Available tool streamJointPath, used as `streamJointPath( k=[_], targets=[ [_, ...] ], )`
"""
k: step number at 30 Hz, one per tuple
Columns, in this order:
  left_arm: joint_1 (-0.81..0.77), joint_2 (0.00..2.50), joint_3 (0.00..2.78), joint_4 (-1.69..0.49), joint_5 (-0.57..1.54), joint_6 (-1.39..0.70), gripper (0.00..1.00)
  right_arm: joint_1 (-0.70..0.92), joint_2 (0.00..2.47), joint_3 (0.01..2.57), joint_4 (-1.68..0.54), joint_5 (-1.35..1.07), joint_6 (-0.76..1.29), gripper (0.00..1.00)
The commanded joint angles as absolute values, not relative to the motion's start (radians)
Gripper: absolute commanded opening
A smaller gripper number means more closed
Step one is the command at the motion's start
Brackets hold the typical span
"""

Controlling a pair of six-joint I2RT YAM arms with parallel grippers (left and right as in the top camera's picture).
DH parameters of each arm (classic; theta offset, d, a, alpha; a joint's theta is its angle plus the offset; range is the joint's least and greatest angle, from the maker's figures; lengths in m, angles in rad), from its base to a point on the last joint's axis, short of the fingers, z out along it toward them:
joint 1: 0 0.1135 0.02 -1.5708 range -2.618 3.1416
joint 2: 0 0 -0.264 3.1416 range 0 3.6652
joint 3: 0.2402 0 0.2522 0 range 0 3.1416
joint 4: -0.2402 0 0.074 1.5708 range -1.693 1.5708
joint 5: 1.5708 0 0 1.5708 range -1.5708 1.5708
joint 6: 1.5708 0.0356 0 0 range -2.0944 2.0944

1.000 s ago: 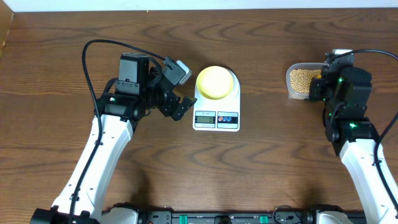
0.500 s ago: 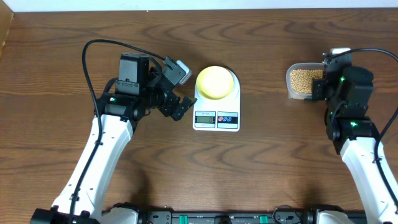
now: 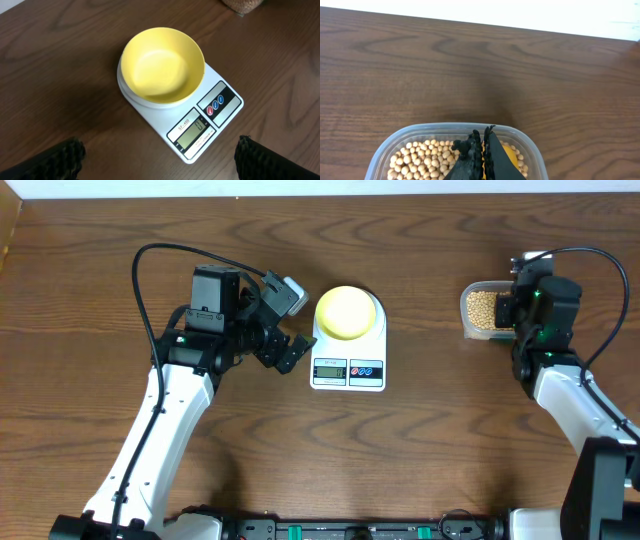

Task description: Scoop item into bowl and weigh 50g on scale

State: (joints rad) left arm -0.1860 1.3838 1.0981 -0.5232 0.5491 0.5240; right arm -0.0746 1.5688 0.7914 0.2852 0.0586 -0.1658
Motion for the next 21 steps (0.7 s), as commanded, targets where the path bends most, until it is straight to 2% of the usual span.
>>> streamJointPath(
  k=[1, 14, 21],
  targets=[
    [-0.184, 1.373, 1.09, -0.522, 0.565, 0.519, 0.98, -0.08, 1.608, 0.804, 0.284, 0.06, -0.138, 0.01],
    [-0.184, 1.373, 1.09, -0.522, 0.565, 0.519, 0.98, -0.08, 1.624, 0.804, 0.184, -0.2, -0.037, 0.01],
    [-0.184, 1.373, 1.09, -0.522, 0.565, 0.519, 0.98, -0.083, 1.624, 0.804, 0.145, -0.221, -0.013, 0.01]
  ],
)
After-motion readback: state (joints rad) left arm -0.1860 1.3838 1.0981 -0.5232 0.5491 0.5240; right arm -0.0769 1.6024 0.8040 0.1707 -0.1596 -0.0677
